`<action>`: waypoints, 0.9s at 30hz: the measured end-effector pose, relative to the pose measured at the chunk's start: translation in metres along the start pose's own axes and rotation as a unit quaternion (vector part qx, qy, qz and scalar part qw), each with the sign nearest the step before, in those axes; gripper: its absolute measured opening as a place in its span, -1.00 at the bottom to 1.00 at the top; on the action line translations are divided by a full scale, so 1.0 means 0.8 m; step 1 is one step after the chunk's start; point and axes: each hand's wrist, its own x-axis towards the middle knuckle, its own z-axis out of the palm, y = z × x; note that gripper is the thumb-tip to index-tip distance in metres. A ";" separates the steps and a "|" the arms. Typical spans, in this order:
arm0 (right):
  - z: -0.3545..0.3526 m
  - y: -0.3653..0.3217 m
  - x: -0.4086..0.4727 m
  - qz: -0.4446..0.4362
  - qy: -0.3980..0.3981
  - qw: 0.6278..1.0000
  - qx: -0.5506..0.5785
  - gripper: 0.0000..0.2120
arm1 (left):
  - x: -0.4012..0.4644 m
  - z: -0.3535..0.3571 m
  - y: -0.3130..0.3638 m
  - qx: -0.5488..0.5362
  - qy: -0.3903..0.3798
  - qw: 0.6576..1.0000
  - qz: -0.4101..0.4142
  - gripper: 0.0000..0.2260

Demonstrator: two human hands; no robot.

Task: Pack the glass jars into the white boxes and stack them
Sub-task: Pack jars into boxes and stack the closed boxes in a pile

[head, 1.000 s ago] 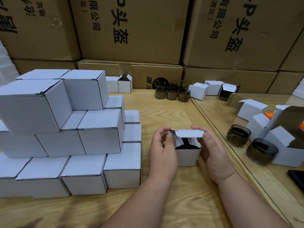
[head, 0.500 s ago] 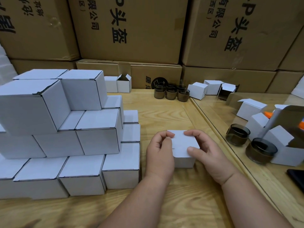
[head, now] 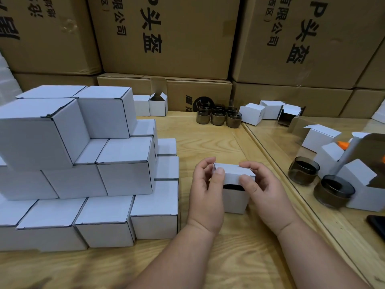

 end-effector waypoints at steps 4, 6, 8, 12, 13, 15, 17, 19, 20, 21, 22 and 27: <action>0.001 -0.001 0.000 0.004 0.000 1.000 0.001 -0.65 | 0.001 0.001 -0.005 0.041 0.006 0.999 0.013 -0.52; 0.001 -0.001 -0.001 0.008 0.002 1.000 -0.001 -0.65 | 0.002 0.000 -0.007 0.051 0.007 0.999 0.016 -0.55; 0.001 -0.002 -0.001 0.009 0.001 1.000 -0.004 -0.64 | 0.002 0.000 -0.008 0.058 0.003 0.998 0.015 -0.61; 0.000 -0.004 -0.002 0.010 -0.018 1.000 -0.005 -0.56 | 0.002 0.000 -0.010 0.055 -0.001 0.998 0.004 -0.70; -0.001 -0.003 -0.002 0.008 -0.026 1.000 -0.009 -0.52 | 0.003 0.000 -0.011 0.050 0.000 0.999 0.000 -0.70; -0.002 -0.003 -0.003 0.001 -0.039 0.999 -0.013 -0.51 | 0.004 -0.001 -0.012 0.048 0.004 0.999 0.000 -0.67; -0.002 -0.002 -0.003 0.001 -0.048 0.999 0.001 -0.53 | 0.005 -0.001 -0.013 0.053 0.010 0.999 0.007 -0.64; -0.003 -0.001 -0.002 0.006 -0.054 0.998 0.009 -0.60 | 0.004 -0.002 -0.014 0.055 0.012 0.998 0.007 -0.62; -0.003 -0.001 -0.002 0.011 -0.057 0.998 0.008 -0.65 | 0.004 -0.002 -0.013 0.058 0.010 0.998 0.002 -0.61; -0.003 0.000 -0.001 0.017 -0.061 0.998 0.008 -0.67 | 0.004 -0.002 -0.013 0.061 0.008 0.998 -0.003 -0.61; -0.003 -0.001 -0.001 0.023 -0.064 0.998 0.008 -0.67 | 0.004 -0.002 -0.012 0.065 0.007 0.998 -0.008 -0.62; -0.011 -0.003 -0.002 0.066 -0.120 0.991 -0.004 -0.46 | 0.000 -0.002 -0.009 0.096 0.008 0.995 -0.009 -0.64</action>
